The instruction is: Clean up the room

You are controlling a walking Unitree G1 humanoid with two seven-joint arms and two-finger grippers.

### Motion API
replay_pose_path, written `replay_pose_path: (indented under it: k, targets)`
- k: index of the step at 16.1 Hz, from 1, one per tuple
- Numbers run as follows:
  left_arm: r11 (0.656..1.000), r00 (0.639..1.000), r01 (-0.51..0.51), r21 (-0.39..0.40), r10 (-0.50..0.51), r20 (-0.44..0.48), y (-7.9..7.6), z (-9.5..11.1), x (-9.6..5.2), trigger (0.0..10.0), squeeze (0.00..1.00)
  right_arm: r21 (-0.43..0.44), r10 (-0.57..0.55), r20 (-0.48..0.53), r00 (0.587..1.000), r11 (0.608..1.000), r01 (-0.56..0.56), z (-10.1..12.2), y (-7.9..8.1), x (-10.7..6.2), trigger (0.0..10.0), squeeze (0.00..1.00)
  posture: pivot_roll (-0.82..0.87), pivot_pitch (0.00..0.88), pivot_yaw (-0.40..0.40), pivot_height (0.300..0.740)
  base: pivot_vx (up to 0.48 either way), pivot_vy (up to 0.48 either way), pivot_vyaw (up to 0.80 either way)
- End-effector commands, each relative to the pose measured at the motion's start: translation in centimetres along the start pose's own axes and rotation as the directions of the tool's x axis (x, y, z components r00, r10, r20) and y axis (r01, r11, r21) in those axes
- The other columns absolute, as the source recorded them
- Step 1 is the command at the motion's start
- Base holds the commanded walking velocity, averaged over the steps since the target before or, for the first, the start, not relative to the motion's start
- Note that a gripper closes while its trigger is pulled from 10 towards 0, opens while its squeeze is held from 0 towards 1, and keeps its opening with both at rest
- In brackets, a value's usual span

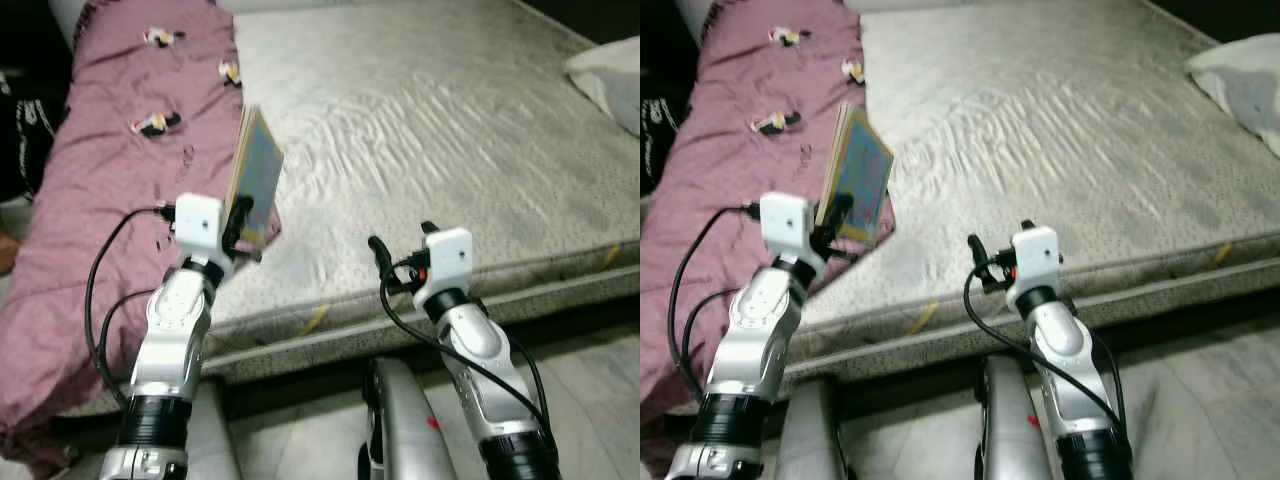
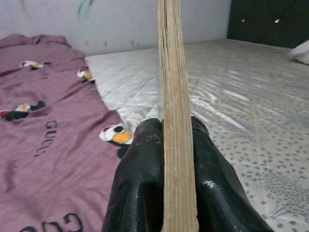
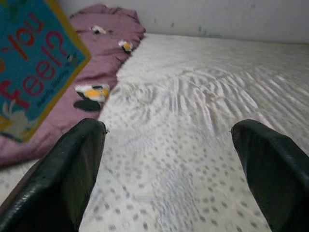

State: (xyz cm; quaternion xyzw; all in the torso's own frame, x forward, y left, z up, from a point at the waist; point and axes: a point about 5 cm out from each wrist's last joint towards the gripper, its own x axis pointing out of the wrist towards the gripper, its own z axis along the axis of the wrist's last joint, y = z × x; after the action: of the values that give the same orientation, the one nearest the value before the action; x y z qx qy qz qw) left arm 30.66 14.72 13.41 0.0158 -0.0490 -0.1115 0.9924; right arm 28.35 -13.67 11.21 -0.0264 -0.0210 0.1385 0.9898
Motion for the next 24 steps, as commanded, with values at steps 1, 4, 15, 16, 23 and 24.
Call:
replay_pose_path:
  k: [1, 4, 15, 16, 23, 24]
  targets:
    - [1.0, 0.999, -0.005, 0.014, 0.004, 0.033, 0.1, 0.9, -0.2, 10.0, 0.0, 0.013, -0.01, 0.019, 1.0, 1.0, 0.009, 0.2, -0.4, -0.1, 10.0, 0.0, -0.02, 0.0, 0.022, 0.57, 0.0, 0.0, 0.0]
    - [1.0, 0.999, -0.013, 0.026, 0.012, 0.035, -0.2, 0.8, -0.5, 10.0, 0.0, 0.014, -0.063, 0.027, 0.998, 0.998, 0.063, 0.5, -1.1, 0.5, 10.0, 0.0, -0.02, 0.0, 0.02, 0.6, 0.0, 0.0, 0.0]
    - [0.997, 0.998, -0.056, 0.055, 0.057, -0.011, -0.9, -0.3, -0.5, 10.0, 0.0, -0.006, -0.129, 0.06, 0.99, 0.991, 0.13, 1.3, -1.9, 0.3, 10.0, 0.0, -0.03, 0.0, 0.015, 0.727, 0.0, 0.0, 0.0]
    - [0.997, 0.998, -0.057, 0.053, 0.058, -0.012, -0.9, -0.4, -0.5, 10.0, 0.0, -0.007, -0.133, 0.06, 0.989, 0.991, 0.134, 1.3, -1.9, 0.2, 10.0, 0.0, -0.03, 0.0, 0.015, 0.737, 0.0, 0.0, 0.0]
    - [0.997, 0.998, -0.052, 0.048, 0.054, -0.035, -1.4, -0.9, -0.9, 10.0, 0.0, -0.034, -0.154, 0.037, 0.987, 0.987, 0.155, 0.5, -2.1, -0.5, 10.0, 0.0, -0.04, 0.0, 0.017, 0.74, 0.0, 0.0, 0.0]
    - [0.998, 0.998, -0.052, 0.048, 0.053, -0.036, -1.4, -0.9, -1.0, 10.0, 0.0, -0.035, -0.155, 0.036, 0.987, 0.987, 0.156, 0.5, -2.1, -0.5, 10.0, 0.0, -0.04, 0.0, 0.019, 0.74, 0.0, 0.0, 0.0]
